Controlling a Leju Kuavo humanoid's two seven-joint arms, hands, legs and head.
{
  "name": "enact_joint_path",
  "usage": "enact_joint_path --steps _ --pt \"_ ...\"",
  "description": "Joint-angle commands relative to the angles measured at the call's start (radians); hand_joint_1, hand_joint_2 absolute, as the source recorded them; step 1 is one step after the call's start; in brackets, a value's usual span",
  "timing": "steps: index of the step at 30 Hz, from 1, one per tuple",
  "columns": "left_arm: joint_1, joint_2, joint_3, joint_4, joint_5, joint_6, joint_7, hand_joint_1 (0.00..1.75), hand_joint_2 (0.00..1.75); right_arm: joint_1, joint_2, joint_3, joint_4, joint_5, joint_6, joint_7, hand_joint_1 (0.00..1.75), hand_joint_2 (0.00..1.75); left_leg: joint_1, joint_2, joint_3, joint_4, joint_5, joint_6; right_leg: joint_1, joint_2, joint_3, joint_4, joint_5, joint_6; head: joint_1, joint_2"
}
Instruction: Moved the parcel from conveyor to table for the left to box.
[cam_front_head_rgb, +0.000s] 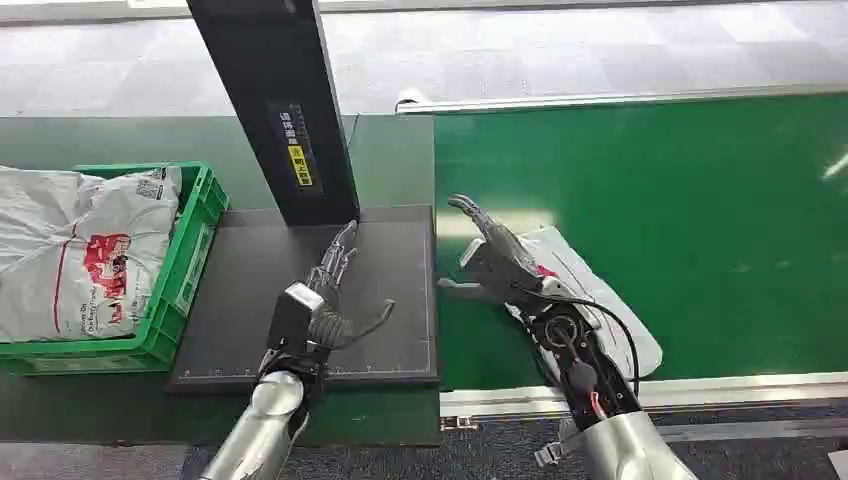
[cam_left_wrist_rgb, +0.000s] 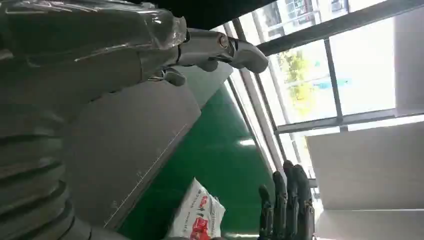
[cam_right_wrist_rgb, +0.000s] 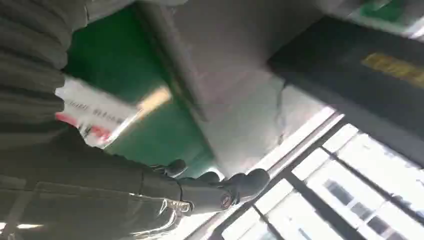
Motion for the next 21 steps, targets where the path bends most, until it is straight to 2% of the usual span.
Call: enact_joint_path --steps 1,4,7,8,14,21 --pt "0.000 0.019 0.016 0.004 -0.015 -0.007 0.030 0.00 1.75 -0.083 -0.055 0.057 0.142 0.323 -0.195 0.244 0.00 1.75 0.000 0.001 0.002 -0.001 0.000 0.000 0.000 0.000 0.002 -0.001 0.000 0.000 0.000 0.000" --pt "-0.003 0.016 0.016 0.007 -0.018 -0.008 0.036 0.00 1.75 -0.089 -0.060 0.046 0.187 0.393 -0.188 0.304 0.00 1.75 0.000 0.001 0.003 -0.001 0.000 0.000 0.000 0.000 0.003 -0.001 0.000 0.000 0.000 0.000" --pt "-0.009 0.013 0.013 0.016 -0.022 -0.013 0.043 0.00 1.75 -0.088 -0.066 0.038 0.229 0.462 -0.129 0.340 0.00 1.75 0.000 0.000 0.002 -0.001 0.000 0.000 0.000 -0.001 0.003 -0.001 0.000 0.000 0.000 0.000" --pt "-0.014 0.011 0.010 0.023 -0.026 -0.019 0.049 0.00 1.75 -0.086 -0.071 0.039 0.257 0.510 -0.076 0.374 0.00 1.75 0.000 0.000 0.003 -0.002 0.000 -0.001 0.000 -0.001 0.004 -0.002 0.000 -0.001 0.000 0.000" --pt "-0.027 0.000 0.003 0.050 -0.031 -0.023 0.055 0.00 1.75 -0.078 -0.081 0.058 0.354 0.588 0.037 0.370 0.00 1.75 0.000 -0.001 0.002 -0.001 0.000 0.000 0.000 -0.002 0.003 -0.001 0.000 0.000 0.000 0.000" --pt "-0.031 -0.004 0.000 0.052 -0.034 -0.022 0.066 0.00 1.75 -0.091 -0.070 0.057 0.392 0.595 0.082 0.377 0.00 1.75 0.000 0.000 0.001 0.000 0.000 0.000 0.000 -0.001 0.001 -0.001 0.000 0.000 0.000 0.000"
